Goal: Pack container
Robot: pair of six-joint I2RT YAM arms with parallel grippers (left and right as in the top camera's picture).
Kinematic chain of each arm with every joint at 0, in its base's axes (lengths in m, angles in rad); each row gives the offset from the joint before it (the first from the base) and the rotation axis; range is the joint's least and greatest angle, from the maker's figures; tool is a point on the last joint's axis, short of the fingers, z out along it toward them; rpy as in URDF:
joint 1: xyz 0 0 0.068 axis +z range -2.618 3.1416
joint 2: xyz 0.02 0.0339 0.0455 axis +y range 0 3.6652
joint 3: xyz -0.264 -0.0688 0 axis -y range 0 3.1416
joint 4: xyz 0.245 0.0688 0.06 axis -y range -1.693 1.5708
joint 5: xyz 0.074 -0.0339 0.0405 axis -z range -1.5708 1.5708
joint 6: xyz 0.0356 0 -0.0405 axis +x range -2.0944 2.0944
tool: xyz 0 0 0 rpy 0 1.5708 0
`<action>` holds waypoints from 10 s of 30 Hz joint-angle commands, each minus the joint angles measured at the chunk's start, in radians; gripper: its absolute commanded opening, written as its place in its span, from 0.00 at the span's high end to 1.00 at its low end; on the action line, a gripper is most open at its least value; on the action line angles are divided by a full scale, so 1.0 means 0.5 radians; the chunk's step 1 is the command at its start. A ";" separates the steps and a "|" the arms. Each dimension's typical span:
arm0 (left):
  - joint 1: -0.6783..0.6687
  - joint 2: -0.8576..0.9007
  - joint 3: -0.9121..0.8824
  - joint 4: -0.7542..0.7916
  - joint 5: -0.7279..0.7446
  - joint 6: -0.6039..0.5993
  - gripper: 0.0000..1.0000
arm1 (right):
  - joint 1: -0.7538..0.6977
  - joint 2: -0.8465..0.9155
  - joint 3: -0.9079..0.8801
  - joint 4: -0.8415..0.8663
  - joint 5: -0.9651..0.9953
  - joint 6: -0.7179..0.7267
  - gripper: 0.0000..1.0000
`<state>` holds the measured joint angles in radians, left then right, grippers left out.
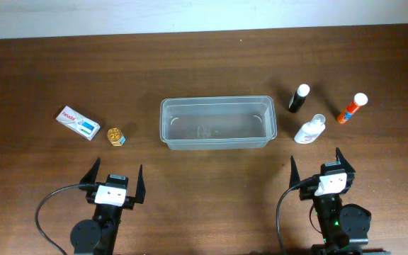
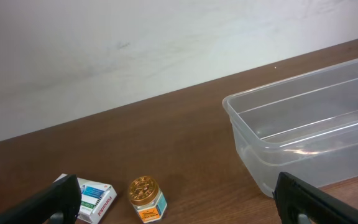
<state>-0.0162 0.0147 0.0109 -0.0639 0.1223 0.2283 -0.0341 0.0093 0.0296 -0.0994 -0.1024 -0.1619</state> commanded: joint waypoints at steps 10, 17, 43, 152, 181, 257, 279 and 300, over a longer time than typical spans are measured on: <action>0.012 -0.018 -0.005 -0.011 -0.014 0.024 0.01 | -0.010 -0.012 -0.020 0.003 0.017 -0.005 0.02; 0.012 -0.018 -0.005 -0.011 -0.014 0.024 0.01 | -0.010 -0.012 -0.020 0.003 0.018 -0.005 0.02; 0.012 -0.018 -0.005 -0.011 -0.014 0.024 0.00 | -0.010 -0.011 -0.020 0.003 0.018 -0.005 0.02; 0.012 -0.018 -0.005 -0.011 -0.014 0.024 0.01 | -0.195 3.801 2.987 -2.124 0.092 1.604 0.42; 0.012 -0.018 -0.005 -0.011 -0.014 0.024 0.01 | -0.192 3.801 2.987 -2.222 0.092 1.169 0.51; 0.012 -0.018 -0.005 -0.010 -0.014 0.024 0.01 | 0.774 3.795 3.806 -2.493 0.440 0.721 0.73; 0.012 -0.018 -0.005 -0.011 -0.014 0.024 0.01 | 0.773 3.986 3.707 -2.272 0.449 0.719 0.73; 0.012 -0.018 -0.005 -0.011 -0.014 0.024 0.01 | 0.771 3.986 3.394 -1.934 0.554 0.718 0.73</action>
<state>-0.0162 0.0147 0.0109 -0.0639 0.1192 0.2283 0.3531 2.0003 1.7397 -1.0790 0.1429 0.1989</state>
